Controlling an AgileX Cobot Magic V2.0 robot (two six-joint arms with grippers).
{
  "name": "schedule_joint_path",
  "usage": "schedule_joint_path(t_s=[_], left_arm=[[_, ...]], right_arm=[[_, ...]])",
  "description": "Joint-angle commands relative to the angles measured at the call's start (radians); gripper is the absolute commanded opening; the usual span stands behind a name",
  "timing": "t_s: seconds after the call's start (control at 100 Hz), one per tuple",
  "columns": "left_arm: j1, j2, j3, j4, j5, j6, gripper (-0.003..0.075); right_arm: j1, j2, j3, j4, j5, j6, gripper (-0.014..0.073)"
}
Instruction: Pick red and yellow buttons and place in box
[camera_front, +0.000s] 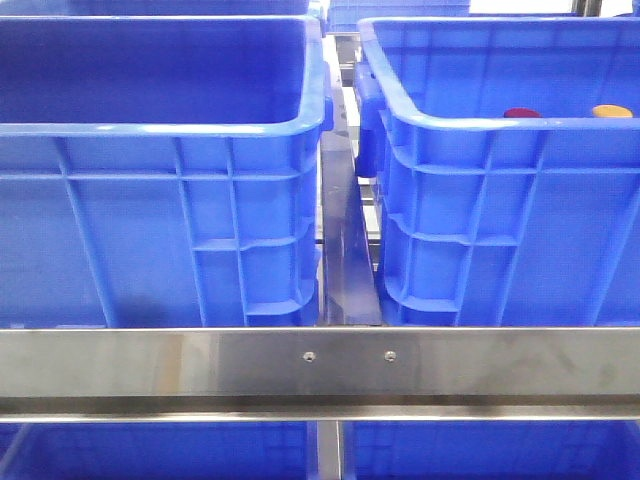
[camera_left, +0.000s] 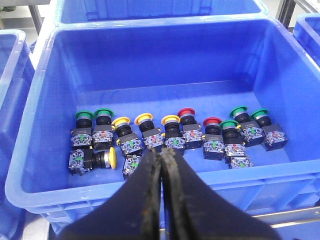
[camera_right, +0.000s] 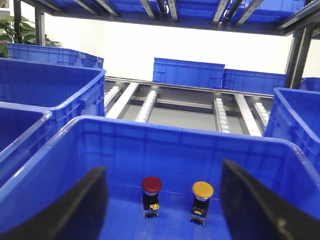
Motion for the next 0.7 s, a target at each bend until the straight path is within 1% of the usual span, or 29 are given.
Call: schedule_joint_path(t_s=[0.0,0.04,0.23,0.27,0.31,0.69], left_arm=[[0.003,0.007,-0.026,-0.002,-0.073,-0.011,-0.0019],[0.003,0.007,-0.026,-0.002,-0.073,-0.011,-0.0019],[0.003,0.007,-0.026,-0.002,-0.073,-0.011,-0.0019],[0.003,0.007,-0.026,-0.002,-0.073,-0.011,-0.0019],[0.003,0.007,-0.026,-0.002,-0.073,-0.011,-0.0019],[0.003,0.007,-0.026,-0.002,-0.073,-0.011,-0.0019]], right_arm=[[0.002,-0.002,-0.023,0.097,0.034,0.002,0.0353],[0.002,-0.002,-0.023,0.097,0.034,0.002,0.0298],[0.002,-0.002,-0.023,0.097,0.034,0.002,-0.0024],[0.002,-0.002,-0.023,0.097,0.033,0.002,-0.0074],[0.002,-0.002,-0.023,0.097,0.033,0.002,-0.0062],[0.002,-0.002,-0.023,0.097,0.034,0.002,-0.0068]])
